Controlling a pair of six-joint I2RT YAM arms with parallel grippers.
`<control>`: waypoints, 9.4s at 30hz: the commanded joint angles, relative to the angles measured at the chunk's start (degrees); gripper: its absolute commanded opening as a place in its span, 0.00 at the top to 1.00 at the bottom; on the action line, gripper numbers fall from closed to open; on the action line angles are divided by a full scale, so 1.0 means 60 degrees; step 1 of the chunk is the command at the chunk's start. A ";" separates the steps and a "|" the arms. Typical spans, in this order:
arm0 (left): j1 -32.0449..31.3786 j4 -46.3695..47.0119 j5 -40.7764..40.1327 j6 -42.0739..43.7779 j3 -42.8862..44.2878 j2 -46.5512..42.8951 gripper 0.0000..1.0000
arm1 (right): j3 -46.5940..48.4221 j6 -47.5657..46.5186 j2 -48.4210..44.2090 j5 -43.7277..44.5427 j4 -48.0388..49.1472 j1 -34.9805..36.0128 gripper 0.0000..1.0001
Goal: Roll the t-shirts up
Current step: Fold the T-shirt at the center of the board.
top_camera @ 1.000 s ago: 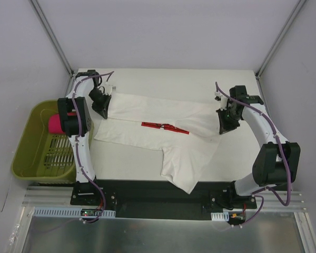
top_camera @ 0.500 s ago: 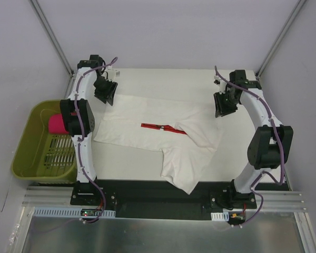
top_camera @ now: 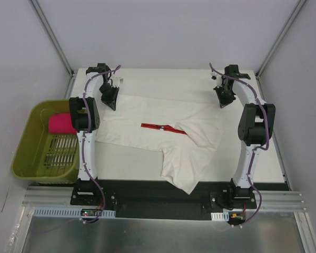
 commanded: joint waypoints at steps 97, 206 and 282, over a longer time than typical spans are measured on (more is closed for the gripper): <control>-0.2035 0.0616 0.4391 -0.2491 -0.0033 -0.3493 0.23 | -0.5062 -0.6006 -0.4351 -0.3645 -0.0371 -0.0189 0.31; -0.2298 0.6417 0.4596 -0.4352 -0.7049 -0.6350 0.35 | -0.3320 -0.5146 -0.1187 -0.1111 0.0990 0.1820 0.73; -0.2005 0.4469 0.1960 -0.0822 -0.5613 -0.3859 0.41 | 0.1923 0.0802 0.1975 -0.5050 -0.2246 -0.2369 0.46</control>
